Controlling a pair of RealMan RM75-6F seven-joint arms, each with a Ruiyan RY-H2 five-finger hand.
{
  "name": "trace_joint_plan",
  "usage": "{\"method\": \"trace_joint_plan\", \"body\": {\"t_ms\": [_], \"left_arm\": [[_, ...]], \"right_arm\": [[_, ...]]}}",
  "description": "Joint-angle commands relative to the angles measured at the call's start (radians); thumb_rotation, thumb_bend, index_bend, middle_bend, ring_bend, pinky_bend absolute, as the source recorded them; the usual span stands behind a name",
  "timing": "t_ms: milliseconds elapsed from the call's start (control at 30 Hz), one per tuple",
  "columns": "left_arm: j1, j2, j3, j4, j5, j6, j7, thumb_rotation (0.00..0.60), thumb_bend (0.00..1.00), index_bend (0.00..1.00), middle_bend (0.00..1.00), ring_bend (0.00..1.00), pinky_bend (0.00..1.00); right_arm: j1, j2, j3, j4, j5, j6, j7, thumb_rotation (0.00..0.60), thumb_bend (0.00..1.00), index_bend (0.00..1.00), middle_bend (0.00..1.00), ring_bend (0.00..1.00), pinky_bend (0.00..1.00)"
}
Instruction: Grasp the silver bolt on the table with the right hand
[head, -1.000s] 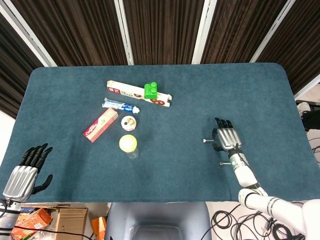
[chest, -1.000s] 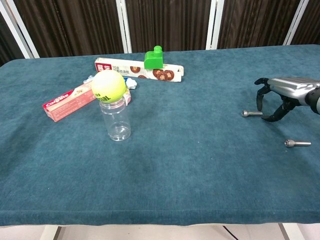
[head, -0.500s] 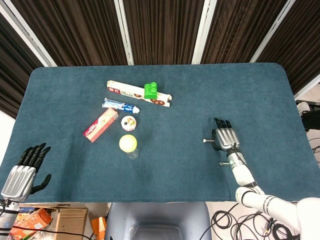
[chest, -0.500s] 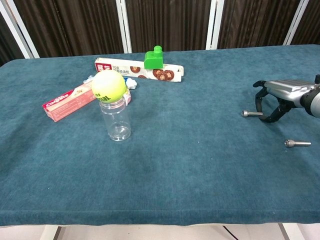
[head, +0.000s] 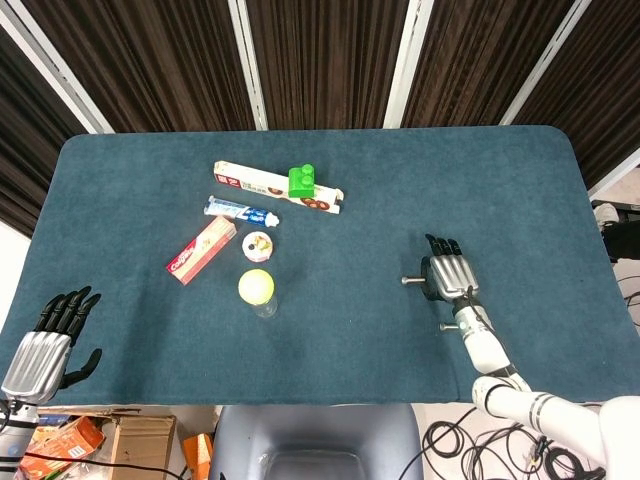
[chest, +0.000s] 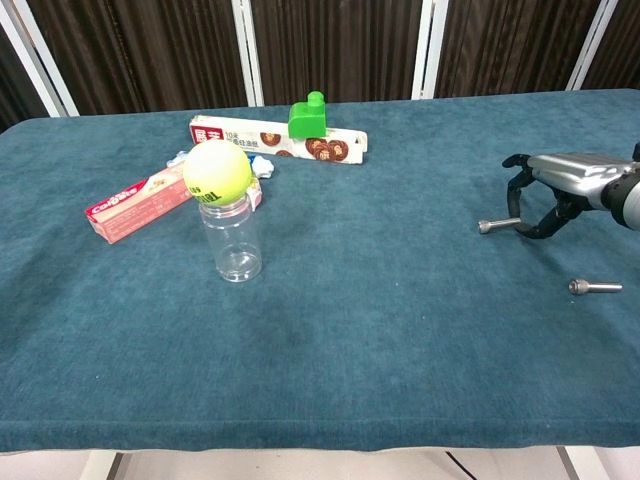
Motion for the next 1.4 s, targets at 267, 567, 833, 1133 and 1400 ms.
{"method": "trace_joint_plan", "body": {"t_ms": [267, 567, 833, 1133, 1400], "left_arm": [[0.001, 0.002, -0.001, 0.001, -0.001, 0.003, -0.005, 0.600, 0.38, 0.00, 0.00, 0.00, 0.08], [0.006, 0.009, -0.003, 0.002, -0.004, 0.011, -0.021, 0.600, 0.38, 0.00, 0.00, 0.00, 0.07], [0.008, 0.011, -0.003, 0.001, 0.000, 0.016, -0.026, 0.600, 0.38, 0.00, 0.00, 0.00, 0.07], [0.013, 0.013, -0.003, 0.001, 0.002, 0.024, -0.031, 0.600, 0.38, 0.00, 0.00, 0.00, 0.07], [0.011, 0.009, -0.002, -0.002, 0.006, 0.021, -0.021, 0.600, 0.38, 0.00, 0.00, 0.00, 0.08]], "right_arm": [[0.006, 0.037, 0.020, -0.087, -0.005, 0.024, 0.016, 0.600, 0.37, 0.58, 0.00, 0.00, 0.00], [0.024, 0.012, 0.018, -0.071, 0.020, 0.020, -0.005, 0.600, 0.37, 0.55, 0.00, 0.00, 0.00], [0.025, 0.017, 0.016, -0.082, 0.021, 0.023, 0.004, 0.600, 0.37, 0.43, 0.00, 0.00, 0.00], [-0.053, 0.095, -0.041, -0.184, -0.052, 0.139, 0.002, 0.600, 0.37, 0.35, 0.00, 0.00, 0.00], [-0.154, 0.202, -0.153, -0.269, -0.151, 0.201, 0.008, 0.600, 0.33, 0.39, 0.00, 0.00, 0.00]]}}
